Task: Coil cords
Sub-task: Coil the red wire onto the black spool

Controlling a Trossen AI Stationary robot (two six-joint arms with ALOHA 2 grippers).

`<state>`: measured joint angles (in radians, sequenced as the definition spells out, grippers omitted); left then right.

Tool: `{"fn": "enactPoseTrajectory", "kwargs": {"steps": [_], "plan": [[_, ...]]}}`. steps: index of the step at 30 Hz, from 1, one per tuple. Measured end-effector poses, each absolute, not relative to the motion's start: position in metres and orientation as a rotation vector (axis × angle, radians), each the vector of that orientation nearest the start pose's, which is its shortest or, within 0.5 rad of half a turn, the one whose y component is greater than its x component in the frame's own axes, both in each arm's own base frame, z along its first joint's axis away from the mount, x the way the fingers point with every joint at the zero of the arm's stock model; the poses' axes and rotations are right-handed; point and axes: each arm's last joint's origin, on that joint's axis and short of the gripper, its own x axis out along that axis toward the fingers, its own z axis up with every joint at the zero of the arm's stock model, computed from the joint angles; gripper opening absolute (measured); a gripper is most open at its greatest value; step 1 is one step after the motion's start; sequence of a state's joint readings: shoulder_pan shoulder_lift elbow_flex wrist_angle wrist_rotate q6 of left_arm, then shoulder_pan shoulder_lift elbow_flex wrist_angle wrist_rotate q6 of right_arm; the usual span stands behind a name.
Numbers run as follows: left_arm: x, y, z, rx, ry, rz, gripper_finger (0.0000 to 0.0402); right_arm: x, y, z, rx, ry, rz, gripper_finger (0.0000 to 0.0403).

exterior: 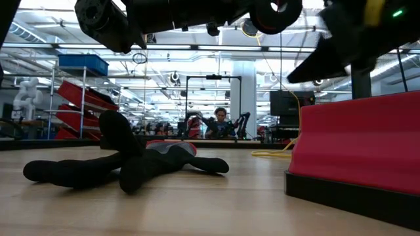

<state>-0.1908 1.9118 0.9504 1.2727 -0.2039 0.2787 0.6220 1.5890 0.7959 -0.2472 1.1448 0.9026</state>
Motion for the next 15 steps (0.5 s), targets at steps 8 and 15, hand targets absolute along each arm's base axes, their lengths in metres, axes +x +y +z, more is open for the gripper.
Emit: {"fn": "enactPoseTrajectory", "kwargs": {"steps": [8, 15], "plan": [[0.385, -0.053, 0.215, 0.221, -0.279, 0.191, 0.0006, 0.274, 0.128, 0.149, 0.081, 0.304, -0.780, 0.0001], [0.386, -0.044, 0.214, 0.197, -0.271, 0.225, 0.0003, 0.298, 0.126, 0.162, 0.019, 0.278, -0.815, 0.0001]]}}
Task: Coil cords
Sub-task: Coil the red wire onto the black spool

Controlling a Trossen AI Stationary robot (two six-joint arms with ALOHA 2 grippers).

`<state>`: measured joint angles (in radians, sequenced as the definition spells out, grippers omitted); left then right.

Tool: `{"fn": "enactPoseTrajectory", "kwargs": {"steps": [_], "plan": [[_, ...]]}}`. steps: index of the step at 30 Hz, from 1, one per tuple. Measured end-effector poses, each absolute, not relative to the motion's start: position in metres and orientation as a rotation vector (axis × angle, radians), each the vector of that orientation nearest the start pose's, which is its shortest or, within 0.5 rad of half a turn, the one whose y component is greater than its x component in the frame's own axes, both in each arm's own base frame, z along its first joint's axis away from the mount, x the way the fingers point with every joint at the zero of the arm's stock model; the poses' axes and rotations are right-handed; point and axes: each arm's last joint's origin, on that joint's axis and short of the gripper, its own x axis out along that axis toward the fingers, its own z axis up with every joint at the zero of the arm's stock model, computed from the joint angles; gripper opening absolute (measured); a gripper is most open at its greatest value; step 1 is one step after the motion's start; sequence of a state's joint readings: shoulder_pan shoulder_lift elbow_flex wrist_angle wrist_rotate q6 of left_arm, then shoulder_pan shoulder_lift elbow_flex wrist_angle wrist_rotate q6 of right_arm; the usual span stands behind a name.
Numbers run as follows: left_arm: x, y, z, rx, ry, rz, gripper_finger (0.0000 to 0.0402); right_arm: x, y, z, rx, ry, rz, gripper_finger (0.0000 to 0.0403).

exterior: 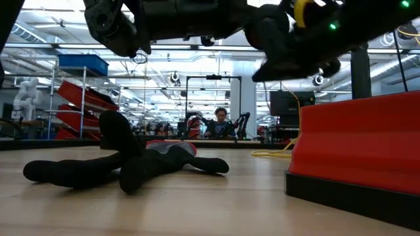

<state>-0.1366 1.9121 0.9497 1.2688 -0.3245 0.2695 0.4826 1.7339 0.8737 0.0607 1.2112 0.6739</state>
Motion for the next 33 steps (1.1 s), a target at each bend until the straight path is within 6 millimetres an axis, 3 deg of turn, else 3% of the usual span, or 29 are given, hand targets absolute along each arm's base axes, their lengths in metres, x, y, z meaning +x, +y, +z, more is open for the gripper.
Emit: {"fn": "enactPoseTrajectory", "kwargs": {"steps": [5, 12, 21, 33], "plan": [[0.387, -0.043, 0.210, 0.199, -0.237, 0.223, 0.0002, 0.310, 0.125, 0.175, -0.022, 0.283, -0.818, 0.0000], [0.386, -0.042, 0.208, 0.182, -0.229, 0.216, 0.0001, 0.310, 0.124, 0.175, -0.048, 0.306, -0.823, 0.0000], [0.388, -0.044, 0.204, 0.204, -0.188, 0.176, 0.0001, 0.307, 0.125, 0.184, 0.025, 0.389, -0.678, 0.0000], [0.388, -0.045, 0.199, 0.267, -0.139, 0.151, 0.0000, 0.301, 0.125, 0.208, 0.147, 0.368, -0.591, 0.0000]]}}
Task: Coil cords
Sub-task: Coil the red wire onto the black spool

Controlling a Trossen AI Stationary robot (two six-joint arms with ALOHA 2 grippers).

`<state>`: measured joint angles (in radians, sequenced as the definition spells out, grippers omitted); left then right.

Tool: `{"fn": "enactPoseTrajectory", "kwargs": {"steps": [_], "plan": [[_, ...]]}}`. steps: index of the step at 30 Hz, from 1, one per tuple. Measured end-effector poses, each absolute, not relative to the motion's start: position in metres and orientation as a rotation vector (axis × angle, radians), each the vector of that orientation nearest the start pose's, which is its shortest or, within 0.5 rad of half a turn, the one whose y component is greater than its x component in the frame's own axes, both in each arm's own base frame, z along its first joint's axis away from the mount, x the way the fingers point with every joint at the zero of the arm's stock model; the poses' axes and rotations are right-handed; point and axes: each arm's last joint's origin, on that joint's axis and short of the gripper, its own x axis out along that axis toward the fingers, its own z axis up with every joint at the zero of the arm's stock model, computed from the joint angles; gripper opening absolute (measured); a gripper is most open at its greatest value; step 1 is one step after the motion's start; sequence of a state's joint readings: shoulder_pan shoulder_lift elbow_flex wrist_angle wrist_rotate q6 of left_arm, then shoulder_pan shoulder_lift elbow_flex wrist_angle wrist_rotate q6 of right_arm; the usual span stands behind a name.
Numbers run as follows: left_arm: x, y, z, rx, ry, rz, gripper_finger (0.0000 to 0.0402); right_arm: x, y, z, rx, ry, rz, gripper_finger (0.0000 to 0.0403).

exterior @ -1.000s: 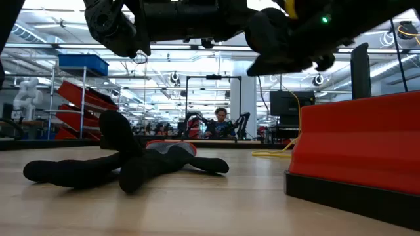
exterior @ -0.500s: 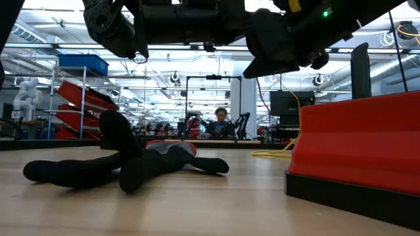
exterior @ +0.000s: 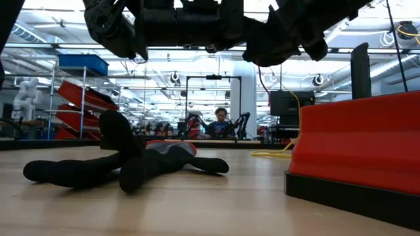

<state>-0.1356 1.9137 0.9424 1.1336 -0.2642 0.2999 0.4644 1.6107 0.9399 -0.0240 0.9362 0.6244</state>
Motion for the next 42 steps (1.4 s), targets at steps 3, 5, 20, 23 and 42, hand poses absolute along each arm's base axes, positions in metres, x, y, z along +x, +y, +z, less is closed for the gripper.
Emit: {"fn": "enactPoseTrajectory", "kwargs": {"steps": [3, 5, 20, 23, 42], "plan": [[0.389, -0.046, 0.198, 0.273, -0.125, 0.149, 0.0000, 0.302, 0.126, 0.211, 0.144, 0.368, -0.586, 0.0000], [0.389, -0.046, 0.197, 0.275, -0.118, 0.143, 0.0000, 0.305, 0.127, 0.216, 0.143, 0.358, -0.579, 0.0000], [0.389, -0.047, 0.198, 0.246, -0.134, 0.119, 0.0000, 0.305, 0.142, 0.228, 0.082, 0.531, -0.507, 0.0000], [0.389, -0.043, 0.200, 0.202, -0.148, 0.127, 0.0000, 0.303, 0.146, 0.217, 0.067, 0.568, -0.516, 0.0000], [0.390, -0.026, 0.206, -0.031, -0.229, 0.010, 0.0000, 0.282, 0.164, 0.187, -0.183, 0.553, -0.693, 0.0000]]}}
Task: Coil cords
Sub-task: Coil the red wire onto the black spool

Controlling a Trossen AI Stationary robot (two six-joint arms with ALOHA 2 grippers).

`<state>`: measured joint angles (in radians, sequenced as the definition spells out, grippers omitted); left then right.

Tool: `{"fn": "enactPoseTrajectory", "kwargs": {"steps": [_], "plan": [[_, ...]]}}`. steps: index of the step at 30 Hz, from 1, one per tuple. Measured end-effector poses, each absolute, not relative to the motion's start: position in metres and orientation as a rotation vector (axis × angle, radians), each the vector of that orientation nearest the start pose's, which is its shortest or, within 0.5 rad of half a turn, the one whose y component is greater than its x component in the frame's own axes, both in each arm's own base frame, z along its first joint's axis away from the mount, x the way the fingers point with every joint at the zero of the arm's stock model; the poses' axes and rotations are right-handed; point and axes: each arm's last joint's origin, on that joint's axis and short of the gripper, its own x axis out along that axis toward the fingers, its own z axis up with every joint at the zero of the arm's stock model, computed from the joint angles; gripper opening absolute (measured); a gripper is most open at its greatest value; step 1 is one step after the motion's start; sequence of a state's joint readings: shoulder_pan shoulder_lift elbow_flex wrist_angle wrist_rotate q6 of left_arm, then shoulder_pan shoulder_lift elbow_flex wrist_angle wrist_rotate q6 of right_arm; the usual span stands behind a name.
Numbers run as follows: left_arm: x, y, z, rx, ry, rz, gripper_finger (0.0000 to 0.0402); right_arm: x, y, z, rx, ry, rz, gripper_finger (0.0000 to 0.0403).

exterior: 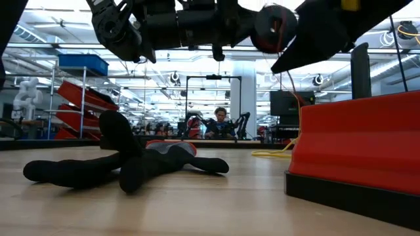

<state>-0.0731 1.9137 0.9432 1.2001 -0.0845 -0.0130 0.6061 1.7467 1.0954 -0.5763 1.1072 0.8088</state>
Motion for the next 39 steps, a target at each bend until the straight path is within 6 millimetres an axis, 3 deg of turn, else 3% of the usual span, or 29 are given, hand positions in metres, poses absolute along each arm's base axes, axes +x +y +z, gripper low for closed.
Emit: {"fn": "enactPoseTrajectory", "kwargs": {"steps": [11, 25, 33, 39], "plan": [[0.392, -0.029, 0.194, 0.037, -0.105, -0.073, 0.0000, 0.263, 0.163, 0.212, -0.127, 0.572, -0.647, 0.0000], [0.391, -0.034, 0.196, 0.027, -0.128, -0.251, 0.0000, 0.232, 0.163, 0.210, -0.078, 0.675, -0.705, 0.0000], [0.389, -0.034, 0.205, -0.035, -0.213, -0.259, 0.0000, 0.235, 0.167, 0.200, -0.044, 0.664, -0.723, 0.0000], [0.388, -0.030, 0.211, -0.041, -0.281, -0.140, 0.0000, 0.255, 0.166, 0.191, -0.002, 0.614, -0.730, 0.0000]]}}
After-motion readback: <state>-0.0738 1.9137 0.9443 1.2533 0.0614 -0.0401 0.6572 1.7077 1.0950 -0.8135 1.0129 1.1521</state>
